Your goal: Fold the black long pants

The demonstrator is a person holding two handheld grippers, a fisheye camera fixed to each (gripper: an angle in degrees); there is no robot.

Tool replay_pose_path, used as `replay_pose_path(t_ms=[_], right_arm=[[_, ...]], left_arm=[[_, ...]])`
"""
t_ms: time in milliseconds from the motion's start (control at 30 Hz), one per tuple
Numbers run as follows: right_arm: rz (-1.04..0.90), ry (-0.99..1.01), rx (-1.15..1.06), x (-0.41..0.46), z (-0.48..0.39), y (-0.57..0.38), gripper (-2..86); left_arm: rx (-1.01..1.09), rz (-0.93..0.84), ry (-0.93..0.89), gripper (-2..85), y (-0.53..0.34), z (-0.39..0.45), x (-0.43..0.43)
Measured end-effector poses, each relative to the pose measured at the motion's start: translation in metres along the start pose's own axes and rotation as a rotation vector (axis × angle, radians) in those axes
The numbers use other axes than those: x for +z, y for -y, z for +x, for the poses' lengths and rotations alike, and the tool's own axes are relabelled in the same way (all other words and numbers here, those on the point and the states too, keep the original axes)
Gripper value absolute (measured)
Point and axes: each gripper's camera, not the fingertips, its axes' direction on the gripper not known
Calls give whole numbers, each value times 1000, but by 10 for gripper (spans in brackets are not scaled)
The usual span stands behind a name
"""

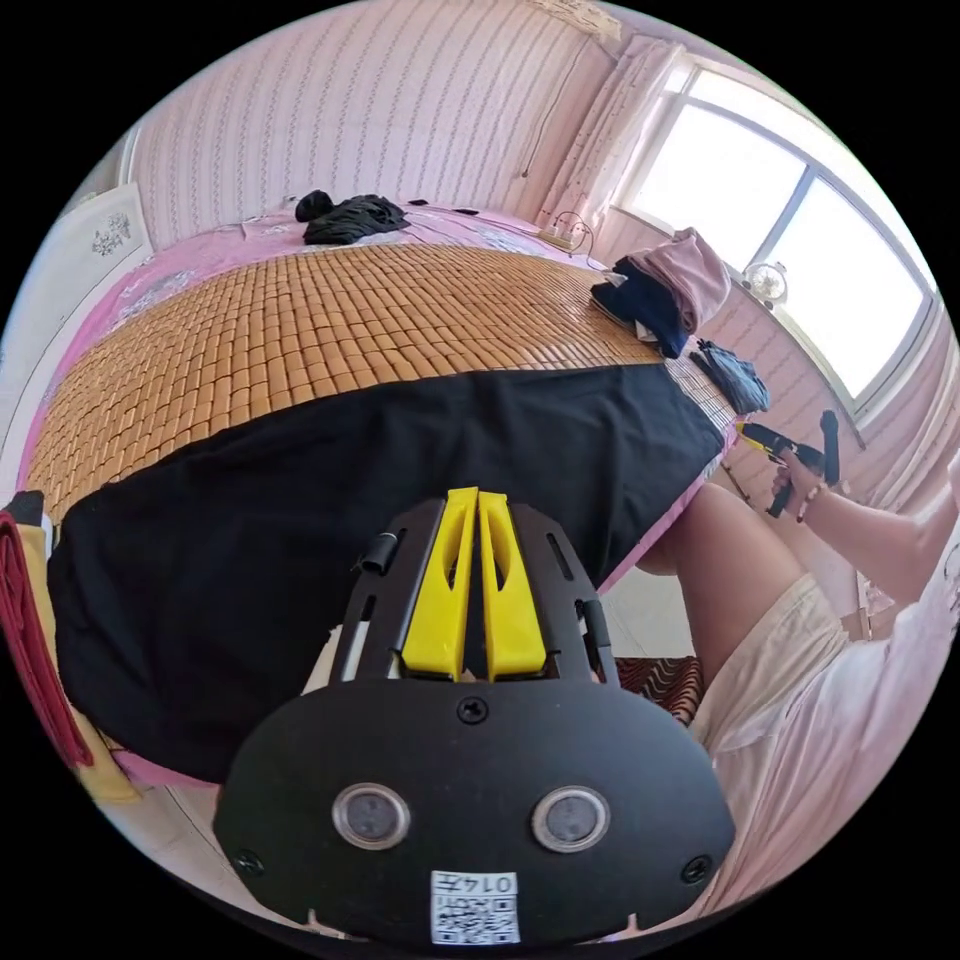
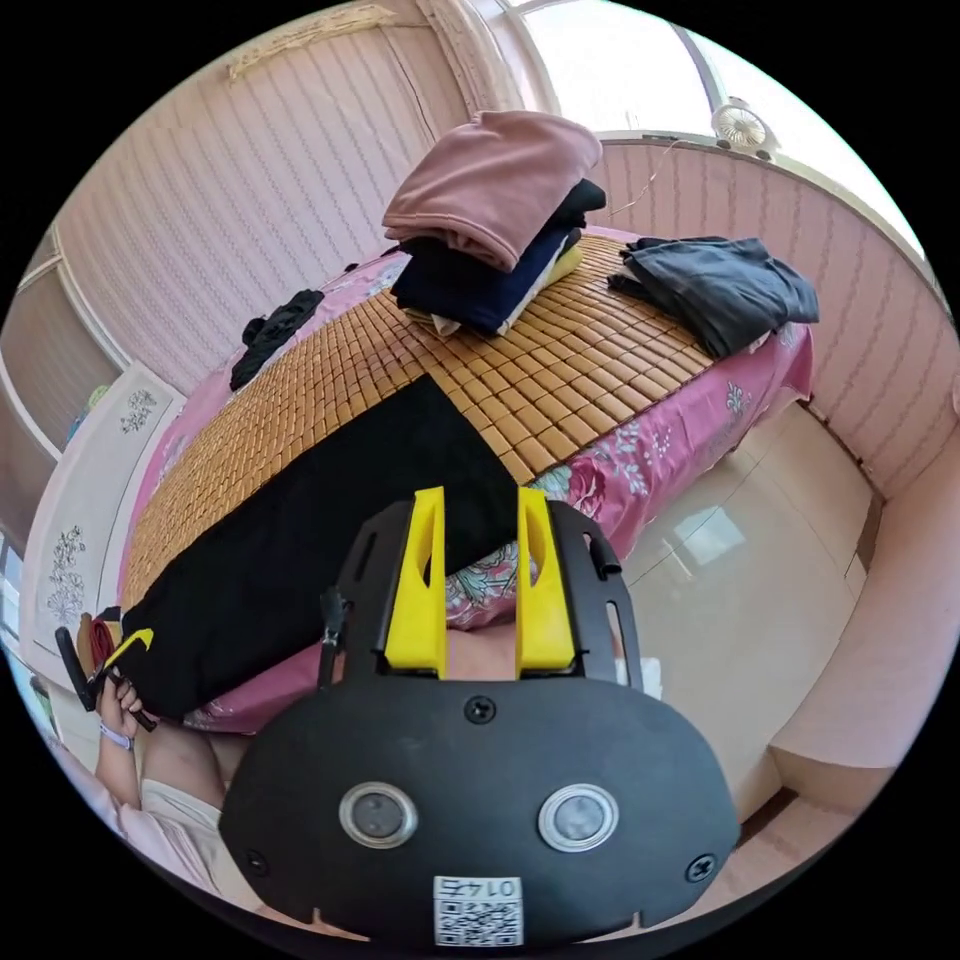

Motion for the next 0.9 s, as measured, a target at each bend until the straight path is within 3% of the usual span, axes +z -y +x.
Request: replay_pose_path(t_ms=[200, 400, 567, 733, 900], right_arm=[[-94, -11, 138, 37, 67, -10, 148], [-140, 148, 192, 35, 115, -15, 85], [-169, 265, 164, 19, 144, -13, 23], [16, 434, 140, -18, 152, 2, 13], [164, 407, 58, -60, 141, 37, 10]], left_arm=[[-85, -76, 182, -10, 5, -28, -25], [-231, -207, 333, -10, 3, -65, -31], [-277, -285, 341, -10, 2, -81, -16], [-269, -284, 357, -10, 5, -78, -21], [-190, -283, 224, -10, 12, -61, -19]])
